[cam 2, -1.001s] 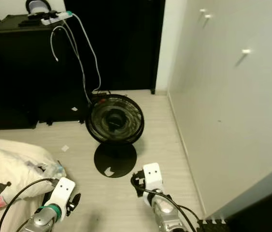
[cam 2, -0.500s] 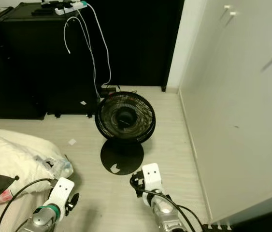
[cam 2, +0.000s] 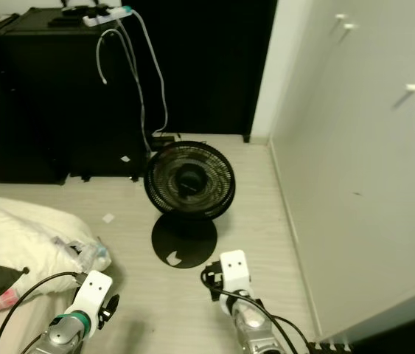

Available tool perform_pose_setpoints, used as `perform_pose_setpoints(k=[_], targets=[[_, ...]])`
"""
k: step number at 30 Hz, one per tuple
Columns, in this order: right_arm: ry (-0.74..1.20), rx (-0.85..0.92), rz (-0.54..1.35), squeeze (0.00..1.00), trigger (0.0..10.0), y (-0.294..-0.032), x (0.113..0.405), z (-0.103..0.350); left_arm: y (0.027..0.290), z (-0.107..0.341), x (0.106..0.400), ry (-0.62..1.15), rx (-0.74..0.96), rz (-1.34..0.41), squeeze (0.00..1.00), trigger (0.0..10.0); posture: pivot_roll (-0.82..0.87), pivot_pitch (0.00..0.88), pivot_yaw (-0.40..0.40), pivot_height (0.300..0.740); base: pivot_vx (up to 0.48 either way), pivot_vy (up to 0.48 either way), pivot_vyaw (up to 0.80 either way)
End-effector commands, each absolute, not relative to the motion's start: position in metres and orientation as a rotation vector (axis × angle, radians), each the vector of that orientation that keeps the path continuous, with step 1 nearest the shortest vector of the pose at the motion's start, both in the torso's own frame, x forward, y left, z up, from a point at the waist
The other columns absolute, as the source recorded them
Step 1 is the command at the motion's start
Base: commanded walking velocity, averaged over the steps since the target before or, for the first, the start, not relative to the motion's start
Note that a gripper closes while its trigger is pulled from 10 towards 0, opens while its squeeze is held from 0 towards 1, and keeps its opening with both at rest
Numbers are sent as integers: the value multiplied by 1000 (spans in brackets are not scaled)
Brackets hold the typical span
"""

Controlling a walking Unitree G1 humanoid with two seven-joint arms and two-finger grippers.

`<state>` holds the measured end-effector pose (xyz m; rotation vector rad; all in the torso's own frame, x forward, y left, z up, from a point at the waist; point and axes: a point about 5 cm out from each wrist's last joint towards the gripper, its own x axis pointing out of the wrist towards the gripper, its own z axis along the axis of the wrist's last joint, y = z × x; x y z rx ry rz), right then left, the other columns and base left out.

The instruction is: Clean up the room

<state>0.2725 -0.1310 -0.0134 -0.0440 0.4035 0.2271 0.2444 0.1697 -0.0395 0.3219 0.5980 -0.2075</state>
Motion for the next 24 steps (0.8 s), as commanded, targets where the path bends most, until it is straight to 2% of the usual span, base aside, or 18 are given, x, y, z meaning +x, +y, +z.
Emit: perform_pose_setpoints(k=[1,14,16,24], targets=[[415,-46,236,0,10000,-129,269,-17,172,-44,238,622,342,-213,0,10000,42,0,59,740,0,0,750],[407,-53,239,0,10000,-130,270,-15,172,-45,238,623,350,-216,0,10000,47,0,55,740,0,0,743],[403,-3,219,0,10000,-131,271,-15,172,-45,238,623,350,-215,0,10000,47,0,55,740,0,0,0],[417,-5,186,0,10000,-135,270,-17,173,-45,237,625,352,-216,0,10000,46,0,56,740,0,0,-800]])
